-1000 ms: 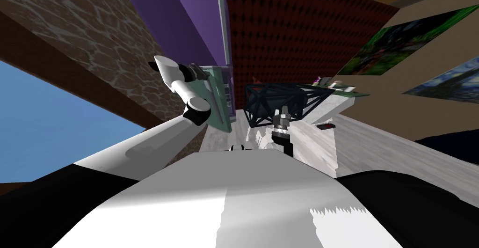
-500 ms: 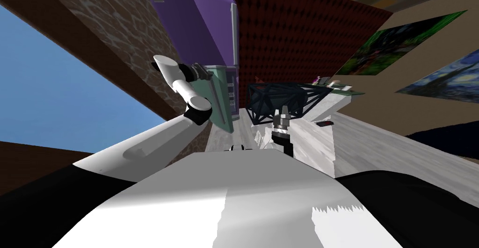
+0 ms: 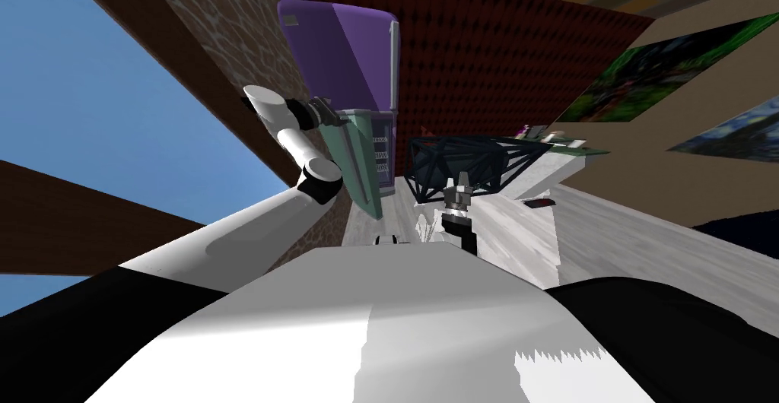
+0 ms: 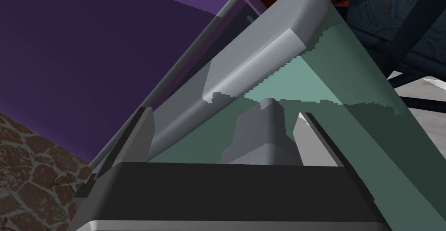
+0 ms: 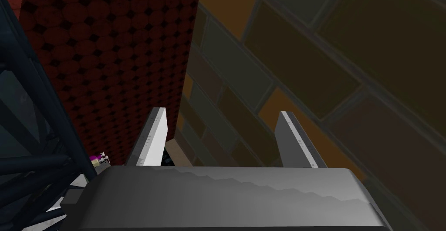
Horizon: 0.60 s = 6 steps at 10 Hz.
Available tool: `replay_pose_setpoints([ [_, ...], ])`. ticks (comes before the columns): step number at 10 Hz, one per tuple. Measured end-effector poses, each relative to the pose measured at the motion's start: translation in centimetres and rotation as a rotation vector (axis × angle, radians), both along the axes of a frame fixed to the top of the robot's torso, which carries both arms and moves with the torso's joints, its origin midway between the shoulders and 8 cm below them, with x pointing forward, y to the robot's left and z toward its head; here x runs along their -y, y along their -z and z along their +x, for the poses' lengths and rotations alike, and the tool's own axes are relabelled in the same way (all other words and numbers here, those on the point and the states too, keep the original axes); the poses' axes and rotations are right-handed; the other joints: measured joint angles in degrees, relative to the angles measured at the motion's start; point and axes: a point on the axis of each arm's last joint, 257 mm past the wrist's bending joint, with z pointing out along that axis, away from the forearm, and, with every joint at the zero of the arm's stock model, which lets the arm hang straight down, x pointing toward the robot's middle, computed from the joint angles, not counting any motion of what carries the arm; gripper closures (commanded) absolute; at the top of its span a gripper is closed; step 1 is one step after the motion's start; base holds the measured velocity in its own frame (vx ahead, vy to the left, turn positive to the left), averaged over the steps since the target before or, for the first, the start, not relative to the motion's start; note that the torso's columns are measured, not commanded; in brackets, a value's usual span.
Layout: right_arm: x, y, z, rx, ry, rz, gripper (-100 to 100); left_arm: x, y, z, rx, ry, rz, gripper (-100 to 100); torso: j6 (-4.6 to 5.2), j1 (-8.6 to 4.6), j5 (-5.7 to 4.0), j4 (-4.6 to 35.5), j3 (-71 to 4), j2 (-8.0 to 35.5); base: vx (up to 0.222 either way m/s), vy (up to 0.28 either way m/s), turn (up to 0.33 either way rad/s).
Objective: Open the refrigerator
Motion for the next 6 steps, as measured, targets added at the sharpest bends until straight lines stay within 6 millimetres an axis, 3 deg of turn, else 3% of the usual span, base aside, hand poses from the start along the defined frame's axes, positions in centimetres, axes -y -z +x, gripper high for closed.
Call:
replay_pose_setpoints([
  [2,0.0,0.0,0.0,0.000,0.000,0.000,0,1.3,-1.6,-0.7,0.024,0.003,0.019,100,0.11,-0.43,-0.16,0.0,0.3,0.3,0.008,-0.013,0.004],
  [3,0.0,0.0,0.0,0.000,0.000,0.000,0,1.7,-2.1,-0.8,0.034,0.000,0.031,100,0.16,-0.40,-0.14,0.0,0.4,0.4,0.019,0.146,0.289],
  [4,0.0,0.0,0.0,0.000,0.000,0.000,0,2.0,-2.3,-1.1,0.039,0.005,0.027,100,-0.38,0.65,0.16,0.4,0.3,0.5,0.046,0.192,0.122],
  [5,0.0,0.0,0.0,0.000,0.000,0.000,0,1.3,-4.7,-1.4,0.076,-0.006,0.015,100,-0.21,0.97,0.36,0.2,0.3,0.5,0.068,0.135,0.047],
  [6,0.0,0.0,0.0,-0.001,0.000,0.000,0,0.2,-6.8,-2.6,0.132,-0.037,-0.001,100,0.23,-0.05,0.06,-0.1,0.6,0.7,0.046,0.071,0.024],
])
